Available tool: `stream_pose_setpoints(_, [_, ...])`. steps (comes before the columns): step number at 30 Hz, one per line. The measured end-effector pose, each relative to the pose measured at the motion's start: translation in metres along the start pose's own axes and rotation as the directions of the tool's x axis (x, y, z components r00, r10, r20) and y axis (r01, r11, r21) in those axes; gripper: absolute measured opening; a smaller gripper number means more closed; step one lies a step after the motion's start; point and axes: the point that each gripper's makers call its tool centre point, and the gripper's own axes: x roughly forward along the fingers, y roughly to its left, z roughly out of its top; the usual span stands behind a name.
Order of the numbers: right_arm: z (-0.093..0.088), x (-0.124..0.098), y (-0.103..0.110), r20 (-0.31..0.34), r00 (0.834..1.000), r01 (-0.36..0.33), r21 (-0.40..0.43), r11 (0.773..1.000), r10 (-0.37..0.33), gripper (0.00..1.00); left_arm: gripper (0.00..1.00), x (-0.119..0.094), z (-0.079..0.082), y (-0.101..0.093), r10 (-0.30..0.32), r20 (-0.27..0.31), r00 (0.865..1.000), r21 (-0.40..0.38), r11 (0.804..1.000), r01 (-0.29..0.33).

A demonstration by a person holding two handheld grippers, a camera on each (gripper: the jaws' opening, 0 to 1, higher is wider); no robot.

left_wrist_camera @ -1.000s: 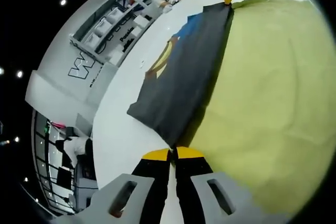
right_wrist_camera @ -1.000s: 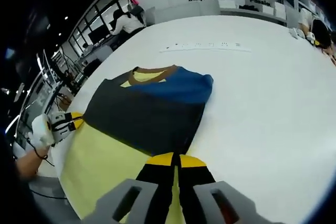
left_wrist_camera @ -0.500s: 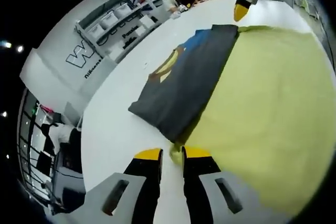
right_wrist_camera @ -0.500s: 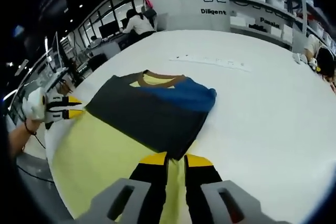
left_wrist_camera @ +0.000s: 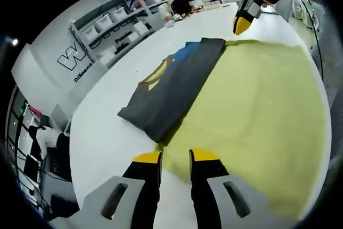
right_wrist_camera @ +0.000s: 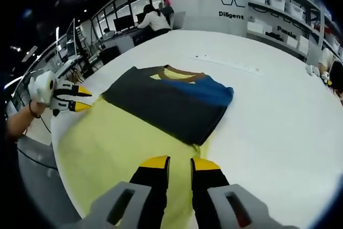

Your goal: Fold the garment on the visible template until the final outline fits inside the template.

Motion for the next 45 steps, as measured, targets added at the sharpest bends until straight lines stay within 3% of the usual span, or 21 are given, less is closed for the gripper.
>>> stream_pose_setpoints(5, [-0.012, -0.002, 0.008, -0.031, 0.999, -0.012, -0.022, 1.0, 0.011, 0.1, 0.17, -0.005, -0.01, -0.007, -0.022, -0.012, 1.0, -0.013, 1.0, 0.021])
stream_pose_setpoints(9, [-0.019, -0.007, 0.012, -0.039, 0.999, -0.016, -0.03, 0.999, 0.015, 0.1, 0.17, -0.016, -0.016, -0.015, -0.047, 0.002, 0.999, -0.074, 0.996, 0.047])
stream_pose_setpoints(11, [-0.021, -0.007, 0.014, -0.044, 0.999, -0.02, -0.025, 0.999, 0.019, 0.08, 0.17, -0.018, -0.018, -0.018, -0.051, -0.002, 0.999, -0.065, 0.997, 0.051])
stream_pose_setpoints(14, [-0.028, -0.011, 0.018, -0.057, 0.998, -0.023, -0.032, 0.999, 0.021, 0.12, 0.18, -0.024, -0.018, -0.028, -0.083, 0.003, 0.997, -0.028, 0.996, 0.084])
stream_pose_setpoints(17, [-0.034, -0.013, 0.022, -0.076, 0.997, -0.035, -0.048, 0.998, 0.031, 0.1, 0.15, -0.031, -0.015, -0.04, -0.133, 0.023, 0.991, 0.05, 0.99, 0.132])
stream_pose_setpoints(28, [-0.071, -0.028, 0.037, -0.16, 0.985, -0.07, -0.074, 0.995, 0.058, 0.1, 0.19, -0.049, -0.021, -0.064, -0.183, 0.012, 0.983, 0.047, 0.982, 0.183])
stream_pose_setpoints(36, [-0.097, -0.036, 0.054, -0.221, 0.971, -0.119, -0.123, 0.985, 0.09, 0.13, 0.21, -0.062, -0.028, -0.087, -0.269, 0.005, 0.963, 0.055, 0.962, 0.268])
stream_pose_setpoints(40, [-0.104, -0.041, 0.058, -0.236, 0.967, -0.133, -0.16, 0.978, 0.093, 0.13, 0.22, -0.065, -0.029, -0.092, -0.283, 0.001, 0.959, 0.05, 0.958, 0.283])
stream_pose_setpoints(45, [-0.113, -0.048, 0.058, -0.27, 0.958, -0.16, -0.219, 0.963, 0.098, 0.18, 0.24, -0.07, -0.032, -0.103, -0.329, -0.012, 0.944, 0.049, 0.943, 0.329])
